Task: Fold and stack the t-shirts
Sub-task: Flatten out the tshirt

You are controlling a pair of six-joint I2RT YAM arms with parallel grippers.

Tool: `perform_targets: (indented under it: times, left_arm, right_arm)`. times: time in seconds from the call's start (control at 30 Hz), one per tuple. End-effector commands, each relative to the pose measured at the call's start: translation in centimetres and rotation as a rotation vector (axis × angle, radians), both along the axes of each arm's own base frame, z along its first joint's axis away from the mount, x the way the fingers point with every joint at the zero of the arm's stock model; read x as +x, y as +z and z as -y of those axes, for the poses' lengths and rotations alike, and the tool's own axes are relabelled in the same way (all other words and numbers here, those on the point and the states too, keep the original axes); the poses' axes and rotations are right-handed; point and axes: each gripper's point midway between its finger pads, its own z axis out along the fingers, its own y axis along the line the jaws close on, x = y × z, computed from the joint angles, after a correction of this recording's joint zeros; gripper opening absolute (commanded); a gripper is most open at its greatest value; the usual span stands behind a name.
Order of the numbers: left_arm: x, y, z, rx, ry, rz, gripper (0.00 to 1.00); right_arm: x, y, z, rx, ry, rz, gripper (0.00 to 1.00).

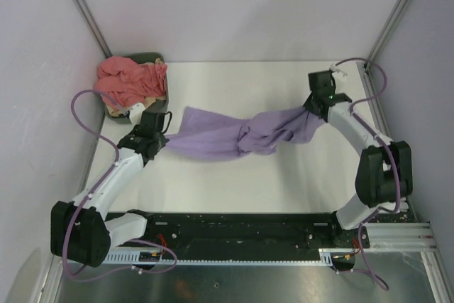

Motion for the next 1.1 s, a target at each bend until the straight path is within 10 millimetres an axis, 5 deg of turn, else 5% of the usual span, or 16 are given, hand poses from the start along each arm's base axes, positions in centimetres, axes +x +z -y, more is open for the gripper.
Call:
perform_targets:
  times: [0.0, 0.13, 0.23, 0.4, 0.53, 0.67, 0.8, 1.07]
  left_arm:
    - [0.0, 3.2, -1.7, 0.068, 0.022, 0.073, 0.00]
    - [-0.4, 3.2, -1.7, 0.066, 0.014, 0.071, 0.00]
    - [-0.4, 3.1, -1.4, 0.057, 0.003, 0.069, 0.00]
    - [-0.1, 2.9, -1.0, 0.041, -0.005, 0.059, 0.00]
    - [0.1, 2.9, -0.8, 0.035, -0.008, 0.054, 0.00]
    - [0.4, 2.9, -0.6, 0.028, -0.013, 0.050, 0.00]
    - [0.5, 2.8, -0.5, 0.027, -0.014, 0.047, 0.00]
    - [0.5, 2.4, -0.6, 0.030, -0.013, 0.035, 0.00]
  right_arm:
    - [4.5, 2.1, 4.7, -0.112, -0.083, 0.024, 0.11]
    - [5.9, 3.0, 4.9, -0.125, -0.061, 0.008, 0.55]
    - [5.0, 4.5, 3.9, -0.108, -0.015, 0.011, 0.69]
    - [0.0, 5.2, -2.2, -0.075, 0.149, 0.014, 0.69]
    - [-5.0, 1.3, -8.2, -0.008, 0.282, -0.034, 0.65]
    - [-8.2, -2.6, -12.1, 0.044, 0.344, -0.088, 0.61]
    - [-9.3, -4.3, -14.3, 0.059, 0.360, -0.103, 0.60]
    - [-8.6, -6.0, -16.3, 0.098, 0.372, -0.093, 0.63]
